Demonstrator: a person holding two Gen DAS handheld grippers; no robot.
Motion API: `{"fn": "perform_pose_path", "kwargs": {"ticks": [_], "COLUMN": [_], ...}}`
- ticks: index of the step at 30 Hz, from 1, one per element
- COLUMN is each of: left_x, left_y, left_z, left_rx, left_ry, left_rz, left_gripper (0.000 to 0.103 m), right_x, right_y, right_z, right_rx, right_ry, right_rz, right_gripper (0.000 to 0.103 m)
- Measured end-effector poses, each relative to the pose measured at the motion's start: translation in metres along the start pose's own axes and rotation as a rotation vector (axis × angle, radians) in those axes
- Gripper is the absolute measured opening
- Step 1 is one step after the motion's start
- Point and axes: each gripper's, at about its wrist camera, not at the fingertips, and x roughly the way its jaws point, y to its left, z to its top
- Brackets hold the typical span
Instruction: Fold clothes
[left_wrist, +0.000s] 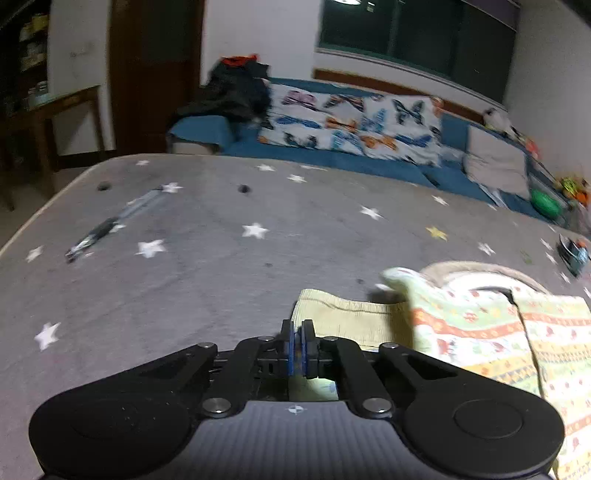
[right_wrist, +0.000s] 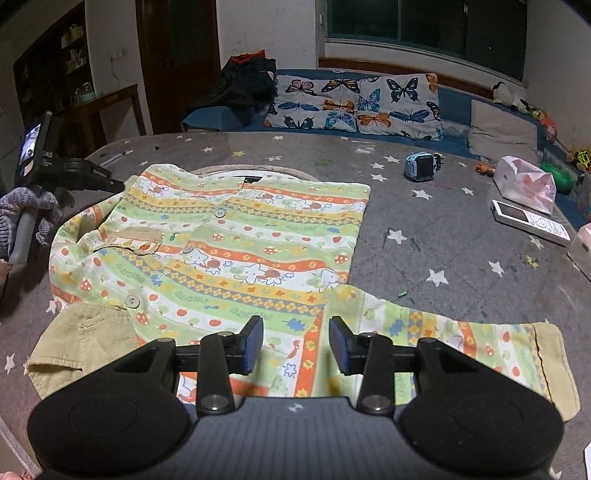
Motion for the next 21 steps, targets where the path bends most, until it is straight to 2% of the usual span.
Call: {"fn": "perform_pose_path", "kwargs": {"ticks": [6, 12, 18, 21], "left_x": [-0.048, -0.107, -0.137, -0.147], "left_y": [0.049, 0.092, 0.116, 0.122], "left_z": [-0.002, -0.033, -0.068, -0.075], "left_rx": [-0.146, -0.234, -0.343, -0.380], "left_ry": [-0.084, -0.126, -0.118, -0.132], "left_rz": [0.103, 0.213, 0.261, 0.267], "left_gripper": [0.002, 0.002, 0.002, 0.002], "right_x": [-0.008, -0.013, -0.017, -0.014], "right_y": [0.002, 0.014, 0.060, 0.090], "right_z": [0.000, -0.002, 0.001, -0.001], "right_rx": [-0.011, -0.038, -0.158, -0.224], "right_ry": [-0.018, -0.023, -0.012, 0.013], "right_rz": [0.009, 0.060, 0.226, 0.310], "right_gripper": [0.039, 0.039, 0.040, 0.041]}}
